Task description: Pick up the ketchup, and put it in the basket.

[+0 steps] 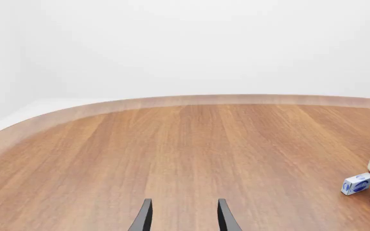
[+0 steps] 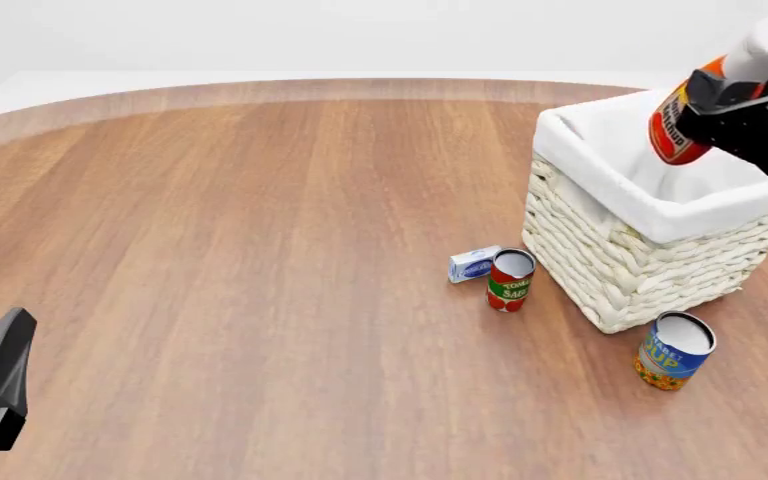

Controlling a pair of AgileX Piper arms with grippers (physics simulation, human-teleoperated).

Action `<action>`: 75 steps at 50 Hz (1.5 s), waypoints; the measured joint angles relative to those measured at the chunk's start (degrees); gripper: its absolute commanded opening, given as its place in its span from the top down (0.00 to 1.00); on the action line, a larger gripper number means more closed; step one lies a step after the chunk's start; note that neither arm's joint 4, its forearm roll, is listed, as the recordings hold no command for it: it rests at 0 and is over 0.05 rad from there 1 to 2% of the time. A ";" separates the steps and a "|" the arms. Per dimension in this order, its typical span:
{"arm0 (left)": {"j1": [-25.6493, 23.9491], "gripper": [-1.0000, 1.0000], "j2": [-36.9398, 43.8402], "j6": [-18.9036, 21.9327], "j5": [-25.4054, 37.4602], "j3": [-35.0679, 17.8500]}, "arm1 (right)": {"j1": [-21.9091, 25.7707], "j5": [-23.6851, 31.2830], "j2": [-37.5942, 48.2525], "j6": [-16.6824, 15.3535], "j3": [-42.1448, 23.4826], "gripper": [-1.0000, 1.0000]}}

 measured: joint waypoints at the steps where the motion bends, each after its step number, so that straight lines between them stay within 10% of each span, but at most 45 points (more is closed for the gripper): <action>1: 0.00 0.00 0.00 0.00 0.00 0.00 | -0.01 -0.03 0.33 -0.05 -0.07 1.00; 75: 0.00 0.00 0.00 0.00 0.00 0.00 | -1.51 -0.09 12.94 -2.42 -2.93 1.00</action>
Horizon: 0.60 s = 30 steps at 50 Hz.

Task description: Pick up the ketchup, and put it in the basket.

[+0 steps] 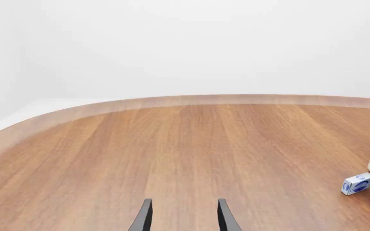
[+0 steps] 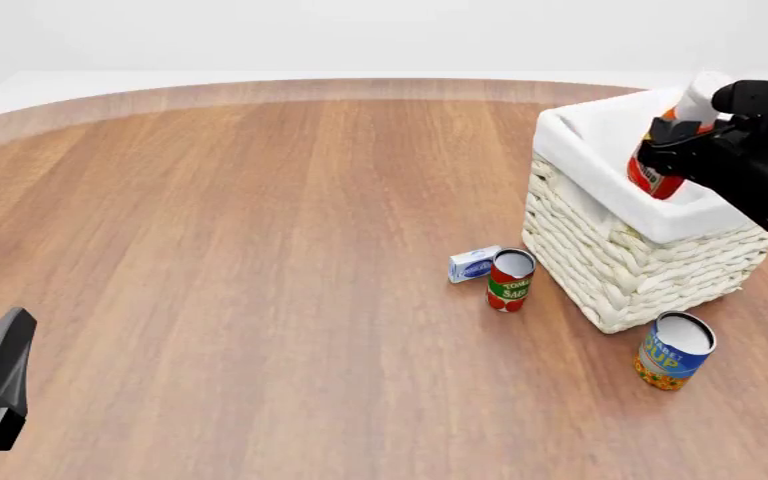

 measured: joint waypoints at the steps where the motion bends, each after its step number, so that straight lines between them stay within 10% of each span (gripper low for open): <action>1: 0.00 0.00 0.00 0.00 0.00 0.00 | 0.00 -0.01 0.13 -0.01 -0.02 1.00; 30: 0.00 0.00 0.00 0.00 0.00 0.00 | -0.45 -0.35 3.45 0.40 -0.69 1.00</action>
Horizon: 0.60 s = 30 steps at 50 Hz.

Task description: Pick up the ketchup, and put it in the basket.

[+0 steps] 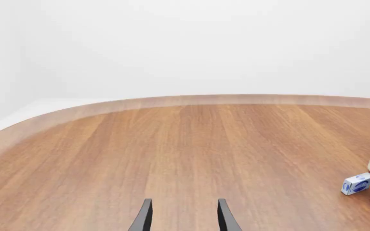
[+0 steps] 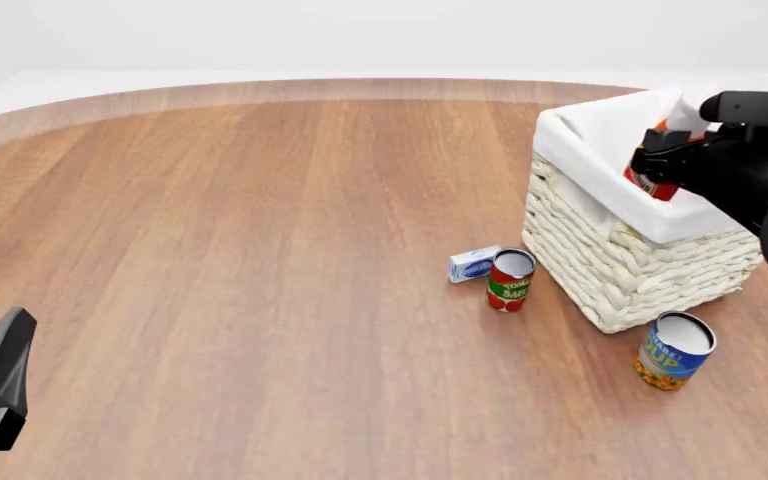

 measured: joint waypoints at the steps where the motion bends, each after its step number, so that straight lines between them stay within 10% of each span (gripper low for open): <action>1: 0.00 0.00 0.00 0.00 0.00 0.00 | -0.02 0.02 0.11 0.03 -0.06 1.00; 19: 0.00 0.00 0.00 0.00 0.00 0.00 | -0.33 0.65 1.01 0.21 -0.80 1.00; 20: 0.00 0.00 0.00 0.00 0.00 0.00 | -0.34 0.67 1.04 0.22 -0.83 0.00; 30: 0.00 0.00 0.00 0.00 0.00 0.00 | -0.29 0.38 1.33 1.09 -1.15 0.00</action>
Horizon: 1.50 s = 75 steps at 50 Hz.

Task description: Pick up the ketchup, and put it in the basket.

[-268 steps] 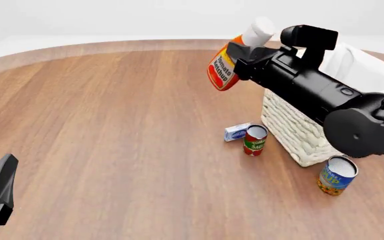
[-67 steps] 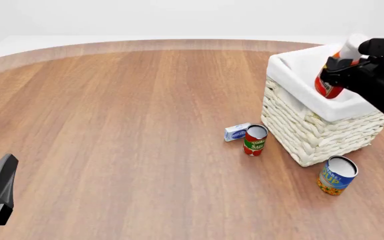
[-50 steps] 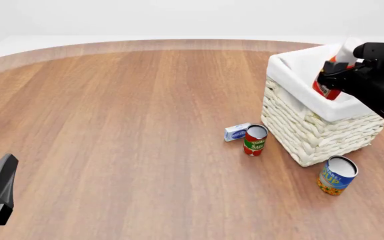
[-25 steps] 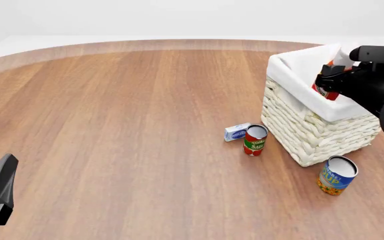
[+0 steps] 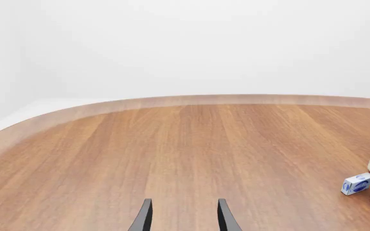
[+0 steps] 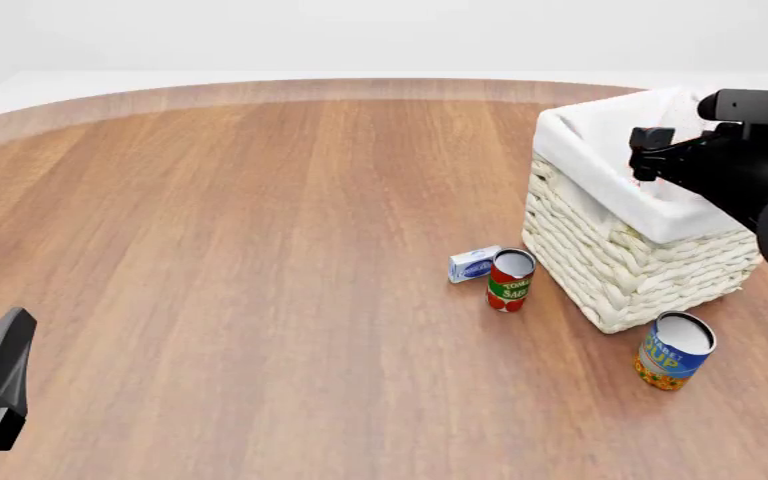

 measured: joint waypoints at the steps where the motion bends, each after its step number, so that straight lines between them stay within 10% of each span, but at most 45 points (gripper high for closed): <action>1: 0.00 0.00 0.00 0.00 0.00 0.00 | 0.00 -0.05 0.05 0.04 -0.02 0.00; 75: 0.00 0.00 0.00 0.00 0.00 0.00 | 6.45 -4.22 -8.96 -2.03 5.24 0.00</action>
